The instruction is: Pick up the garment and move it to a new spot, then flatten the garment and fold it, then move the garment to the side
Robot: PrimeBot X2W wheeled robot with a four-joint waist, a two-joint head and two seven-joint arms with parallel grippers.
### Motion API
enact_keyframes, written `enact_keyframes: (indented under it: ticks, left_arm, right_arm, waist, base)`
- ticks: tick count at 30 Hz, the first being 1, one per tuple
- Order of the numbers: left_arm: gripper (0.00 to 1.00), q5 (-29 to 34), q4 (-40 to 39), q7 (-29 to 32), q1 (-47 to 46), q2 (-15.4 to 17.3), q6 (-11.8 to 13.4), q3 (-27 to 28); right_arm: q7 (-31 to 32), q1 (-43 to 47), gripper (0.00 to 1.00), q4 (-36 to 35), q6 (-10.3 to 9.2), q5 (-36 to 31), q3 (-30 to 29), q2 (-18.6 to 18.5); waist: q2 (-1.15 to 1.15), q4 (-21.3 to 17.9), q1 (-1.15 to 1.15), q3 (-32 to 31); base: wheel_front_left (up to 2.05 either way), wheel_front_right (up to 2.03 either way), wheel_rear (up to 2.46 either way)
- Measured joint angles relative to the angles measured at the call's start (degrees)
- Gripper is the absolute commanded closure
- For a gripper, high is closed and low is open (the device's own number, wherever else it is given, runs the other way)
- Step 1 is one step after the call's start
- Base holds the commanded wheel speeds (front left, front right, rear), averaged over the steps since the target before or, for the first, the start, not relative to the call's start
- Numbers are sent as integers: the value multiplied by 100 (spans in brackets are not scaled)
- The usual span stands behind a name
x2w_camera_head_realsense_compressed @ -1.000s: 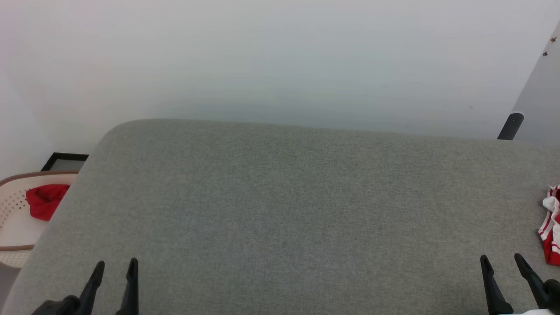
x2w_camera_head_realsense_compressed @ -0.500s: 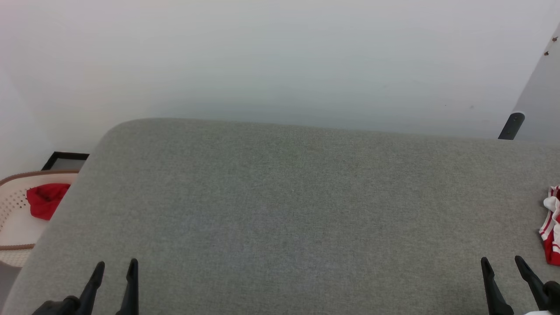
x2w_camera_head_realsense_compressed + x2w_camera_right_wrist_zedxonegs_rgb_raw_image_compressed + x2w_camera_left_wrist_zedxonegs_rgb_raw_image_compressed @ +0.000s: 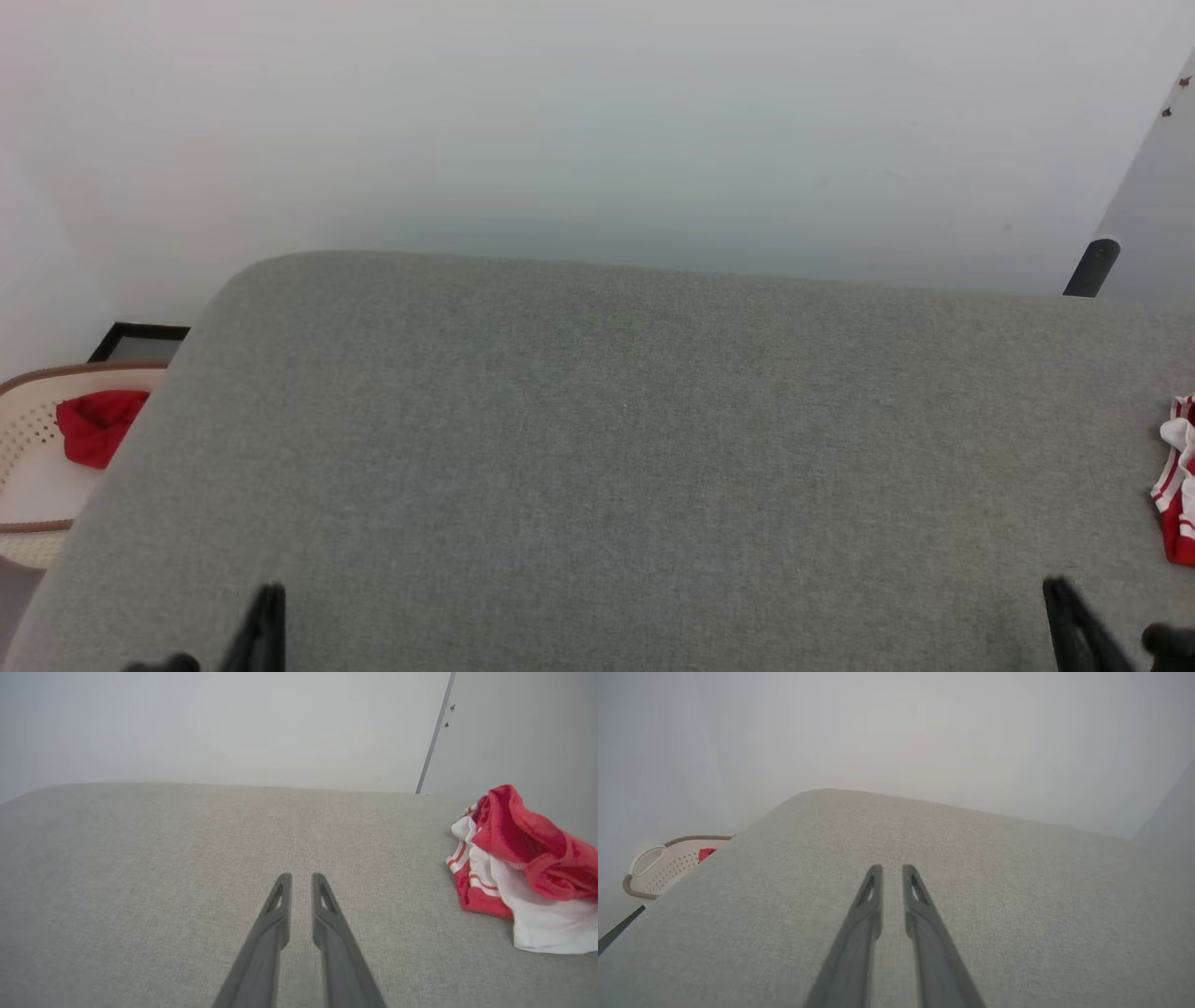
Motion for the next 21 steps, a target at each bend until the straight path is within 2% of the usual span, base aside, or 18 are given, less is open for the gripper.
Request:
enact_keyframes:
  ticks: [5,21]
  left_arm:
    - [100,-136,198,78,98,-177,0,-48]
    - [100,-1585,198,505,-121,-364,0,33]
  right_arm:
    - [77,97,100,198,0,132,8,136]
    - [397,-71,100,152,0,1770,-54,293]
  waist:
    - [0,-12,0,8]
    - [0,-99,0,61]
  base:
    - [0,0,0]
    - [0,0,0]
